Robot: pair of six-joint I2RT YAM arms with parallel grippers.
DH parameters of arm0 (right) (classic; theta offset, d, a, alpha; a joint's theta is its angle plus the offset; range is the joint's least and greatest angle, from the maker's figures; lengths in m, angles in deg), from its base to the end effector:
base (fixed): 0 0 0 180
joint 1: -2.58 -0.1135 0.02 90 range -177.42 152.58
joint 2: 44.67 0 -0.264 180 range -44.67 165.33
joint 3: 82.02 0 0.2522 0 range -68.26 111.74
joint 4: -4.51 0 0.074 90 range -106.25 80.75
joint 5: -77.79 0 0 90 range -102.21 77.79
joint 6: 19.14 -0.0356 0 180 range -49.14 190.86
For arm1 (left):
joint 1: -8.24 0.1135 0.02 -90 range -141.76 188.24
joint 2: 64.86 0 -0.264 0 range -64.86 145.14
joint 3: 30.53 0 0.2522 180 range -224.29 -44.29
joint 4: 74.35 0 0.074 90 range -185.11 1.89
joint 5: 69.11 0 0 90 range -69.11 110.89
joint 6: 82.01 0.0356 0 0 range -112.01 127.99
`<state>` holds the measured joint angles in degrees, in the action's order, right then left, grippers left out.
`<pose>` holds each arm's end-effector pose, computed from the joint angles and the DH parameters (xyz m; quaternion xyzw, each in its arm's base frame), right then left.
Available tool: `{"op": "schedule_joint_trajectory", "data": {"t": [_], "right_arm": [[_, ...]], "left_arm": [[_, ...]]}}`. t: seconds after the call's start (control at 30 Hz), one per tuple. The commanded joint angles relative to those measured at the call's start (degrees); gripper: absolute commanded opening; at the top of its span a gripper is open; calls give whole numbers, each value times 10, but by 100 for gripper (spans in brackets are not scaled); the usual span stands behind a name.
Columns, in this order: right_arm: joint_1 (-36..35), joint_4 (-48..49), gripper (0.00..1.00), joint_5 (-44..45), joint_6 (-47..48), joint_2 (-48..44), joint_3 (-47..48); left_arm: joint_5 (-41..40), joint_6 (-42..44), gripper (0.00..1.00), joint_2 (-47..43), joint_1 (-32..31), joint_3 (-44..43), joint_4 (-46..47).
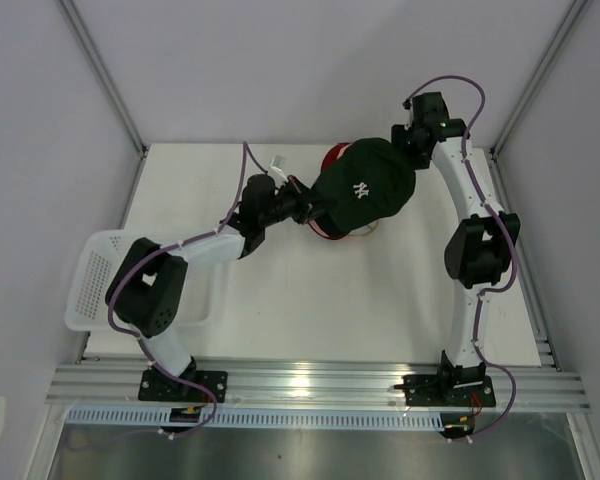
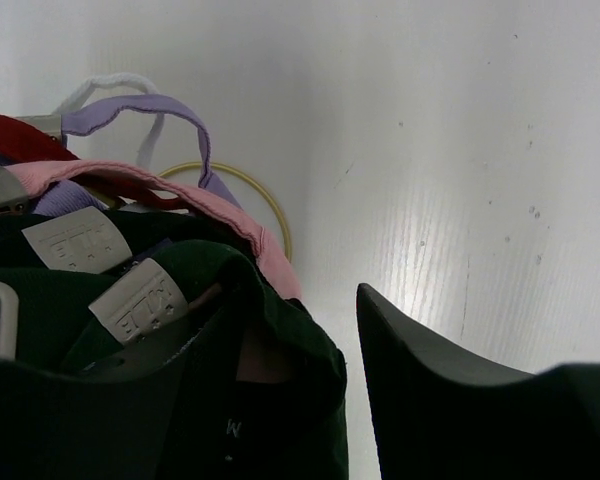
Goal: Stack the hats
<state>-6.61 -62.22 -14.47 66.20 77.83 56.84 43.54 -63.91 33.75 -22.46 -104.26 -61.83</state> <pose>0.4674 0.0770 0.3228 -0.0439 0.9396 0.0593 0.3342 0.3307 -0.2123 0.2455 -0.1536 0.7584 -0.5754 0.2649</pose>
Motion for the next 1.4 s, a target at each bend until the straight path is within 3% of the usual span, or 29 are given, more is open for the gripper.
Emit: {"op": "schedule_joint_trajectory", "data": {"t": [0.0,0.2,0.37,0.5,0.7,0.9,1.0,1.03,1.13,1.17,1.37], "right_arm": [[0,-5,53,-22,-2,5,-1],[-1,-22,58,-36,-2,13,15],[2,-56,82,-42,11,-4,59],[21,-89,99,-70,-3,-23,95],[59,-118,100,-86,-41,-68,89],[72,-125,100,-26,-63,-123,82],[73,-113,100,-41,-68,-148,83],[72,-108,100,-51,-68,-154,82],[72,-93,100,-92,-68,-175,72],[72,-85,99,-103,-66,-179,63],[69,-70,99,-123,-60,-208,45]], "left_arm": [[-78,-10,1,26,7,35,-127],[-79,17,1,19,6,43,-120],[-89,47,1,-4,6,24,-141],[-87,14,1,-13,6,29,-114],[-85,-46,1,-25,6,49,-74],[-82,-86,1,-25,6,78,-38],[-75,-106,1,-21,6,98,-22],[-75,-101,2,-22,6,98,-23],[-90,-66,30,-35,4,103,-36],[-104,-53,47,-50,2,96,-65],[-167,50,70,-135,5,78,-153]]}}
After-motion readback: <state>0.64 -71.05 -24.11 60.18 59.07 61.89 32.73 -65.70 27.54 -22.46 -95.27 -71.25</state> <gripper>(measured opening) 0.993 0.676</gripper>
